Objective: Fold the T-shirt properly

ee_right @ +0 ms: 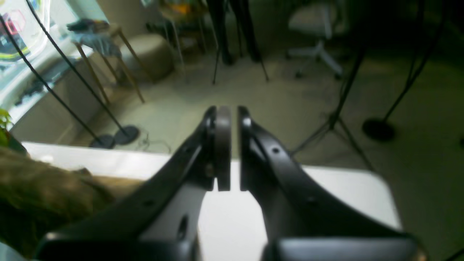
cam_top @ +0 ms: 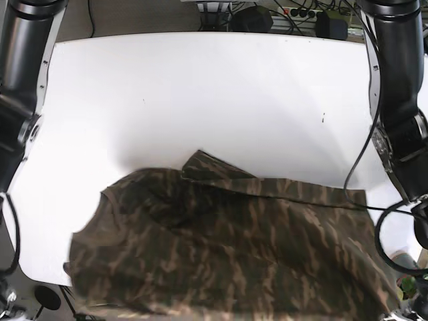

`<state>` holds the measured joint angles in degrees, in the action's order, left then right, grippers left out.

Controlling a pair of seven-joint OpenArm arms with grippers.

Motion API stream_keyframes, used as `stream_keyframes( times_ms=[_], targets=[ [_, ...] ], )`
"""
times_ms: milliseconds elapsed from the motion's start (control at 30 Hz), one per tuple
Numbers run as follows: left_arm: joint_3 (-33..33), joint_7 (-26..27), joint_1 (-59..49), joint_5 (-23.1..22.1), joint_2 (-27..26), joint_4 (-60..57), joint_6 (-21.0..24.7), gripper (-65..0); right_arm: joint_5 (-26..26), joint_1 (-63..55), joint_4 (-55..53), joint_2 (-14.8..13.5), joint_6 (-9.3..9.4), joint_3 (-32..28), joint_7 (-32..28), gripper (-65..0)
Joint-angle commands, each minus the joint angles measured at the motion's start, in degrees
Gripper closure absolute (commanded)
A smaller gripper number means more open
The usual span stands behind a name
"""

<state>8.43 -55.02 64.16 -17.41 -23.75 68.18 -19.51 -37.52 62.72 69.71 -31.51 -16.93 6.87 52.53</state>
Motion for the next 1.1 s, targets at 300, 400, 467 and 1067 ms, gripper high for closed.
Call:
stream_keyframes(
  times_ms=[300,400,467,1067],
  targets=[
    [0.23,0.04,4.98,-0.57,-1.62,3.16,-0.05,0.0,-0.24,11.35,-1.71,-1.94,-0.35,-7.01,0.08,-2.1],
    [0.23,-0.49,2.08,-0.57,-1.62,5.71,-0.05,0.0,-0.33,8.53,-1.80,-1.94,-0.35,-6.65,0.08,-2.1],
    [0.23,-0.49,0.06,-0.57,-1.62,6.94,-0.05,0.0,-0.33,5.81,-1.71,-1.68,-0.35,-4.46,-0.01,-2.1],
    [14.12,-4.98,-18.05,-0.57,-6.63,13.09,-4.01,0.0,0.20,-12.21,-0.75,5.70,-0.08,-1.73,-1.15,-2.2]
  ],
)
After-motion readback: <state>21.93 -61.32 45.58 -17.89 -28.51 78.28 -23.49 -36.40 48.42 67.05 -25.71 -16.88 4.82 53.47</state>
